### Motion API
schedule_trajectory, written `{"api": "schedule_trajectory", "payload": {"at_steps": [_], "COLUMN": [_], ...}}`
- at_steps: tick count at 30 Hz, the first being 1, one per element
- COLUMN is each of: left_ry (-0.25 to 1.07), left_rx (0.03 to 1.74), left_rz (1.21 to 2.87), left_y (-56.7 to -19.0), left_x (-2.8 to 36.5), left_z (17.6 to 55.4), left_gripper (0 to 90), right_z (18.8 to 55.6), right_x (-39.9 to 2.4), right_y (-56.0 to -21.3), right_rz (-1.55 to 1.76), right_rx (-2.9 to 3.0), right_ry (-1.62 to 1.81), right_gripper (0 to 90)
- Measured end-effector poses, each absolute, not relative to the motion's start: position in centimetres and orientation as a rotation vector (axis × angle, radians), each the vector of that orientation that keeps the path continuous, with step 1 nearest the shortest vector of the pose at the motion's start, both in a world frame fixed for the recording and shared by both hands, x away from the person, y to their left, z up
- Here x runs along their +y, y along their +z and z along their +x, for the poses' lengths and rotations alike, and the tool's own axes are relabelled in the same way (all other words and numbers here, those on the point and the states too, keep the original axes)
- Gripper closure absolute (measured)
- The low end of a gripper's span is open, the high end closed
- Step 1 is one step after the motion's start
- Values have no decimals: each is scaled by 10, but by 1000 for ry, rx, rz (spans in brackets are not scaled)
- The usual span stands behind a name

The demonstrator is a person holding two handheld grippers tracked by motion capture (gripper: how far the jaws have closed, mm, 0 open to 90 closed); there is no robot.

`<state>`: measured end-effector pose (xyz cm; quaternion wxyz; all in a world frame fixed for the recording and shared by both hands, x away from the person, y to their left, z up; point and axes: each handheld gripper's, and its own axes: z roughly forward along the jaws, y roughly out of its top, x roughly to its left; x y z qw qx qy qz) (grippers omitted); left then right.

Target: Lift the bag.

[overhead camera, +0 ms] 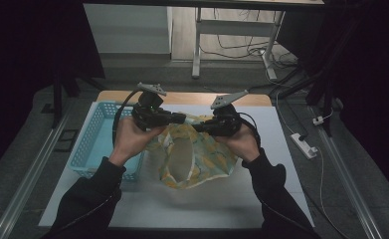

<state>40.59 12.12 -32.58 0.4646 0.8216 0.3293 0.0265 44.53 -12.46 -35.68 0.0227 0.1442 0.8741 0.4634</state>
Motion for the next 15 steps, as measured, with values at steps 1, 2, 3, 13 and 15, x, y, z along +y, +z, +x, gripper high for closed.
{"api": "schedule_trajectory", "payload": {"at_steps": [1, 2, 3, 13, 15], "left_ry": [65, 67, 71, 100, 108], "left_rx": [806, 807, 806, 782, 778], "left_rz": [2016, 2013, 2011, 2000, 1996], "left_y": [-323, -321, -318, -292, -286], "left_x": [121, 122, 122, 120, 119], "left_z": [407, 407, 408, 415, 417], "left_gripper": [900, 900, 900, 900, 900], "right_z": [445, 445, 445, 447, 448], "right_x": [-124, -124, -124, -125, -125], "right_y": [-355, -352, -350, -326, -321], "right_rz": [450, 442, 443, 414, 412], "right_rx": [2706, 2702, 2701, 2676, 2673], "right_ry": [1438, 1437, 1442, 1461, 1467], "right_gripper": [899, 900, 900, 900, 900]}}
